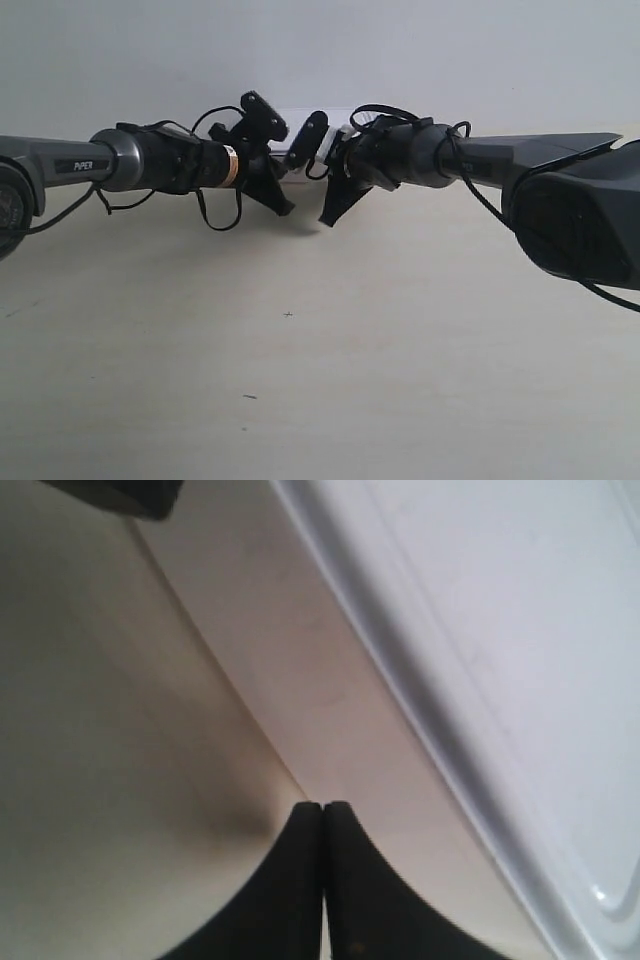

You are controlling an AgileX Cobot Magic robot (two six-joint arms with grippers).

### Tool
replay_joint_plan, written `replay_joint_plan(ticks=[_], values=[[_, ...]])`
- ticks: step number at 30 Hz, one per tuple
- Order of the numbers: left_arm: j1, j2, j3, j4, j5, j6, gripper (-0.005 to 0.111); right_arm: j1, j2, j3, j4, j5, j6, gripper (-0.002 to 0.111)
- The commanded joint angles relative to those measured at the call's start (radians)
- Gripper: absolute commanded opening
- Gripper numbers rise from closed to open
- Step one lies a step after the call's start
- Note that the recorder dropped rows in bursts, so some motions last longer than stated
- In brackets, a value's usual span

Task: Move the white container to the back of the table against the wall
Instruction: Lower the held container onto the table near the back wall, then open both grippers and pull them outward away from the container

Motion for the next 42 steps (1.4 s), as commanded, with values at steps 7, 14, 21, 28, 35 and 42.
replay_joint_plan(ticks=[7,14,21,28,35,42], values=[[0.015,-0.130,0.176,-0.021,0.045,-0.011,0.000,-0.005,-0.069,0.089,0.042,-0.032,-0.001,0.000],[0.015,-0.199,0.298,-0.055,0.047,-0.011,0.000,-0.005,-0.168,0.261,0.042,-0.101,-0.001,0.000],[0.015,-0.329,0.458,-0.139,0.086,-0.011,0.000,-0.005,-0.325,0.482,0.045,-0.209,0.072,0.000],[0.011,-0.526,0.648,-0.309,0.088,-0.011,0.000,-0.013,-0.529,0.697,0.043,-0.300,0.337,0.000],[-0.013,-0.782,0.847,-0.466,0.077,-0.015,0.000,-0.055,-0.757,0.896,0.043,-0.299,0.604,0.000],[-0.080,-1.068,1.050,-0.536,0.079,-0.015,0.000,-0.062,-1.077,1.109,0.043,-0.315,0.746,0.000]])
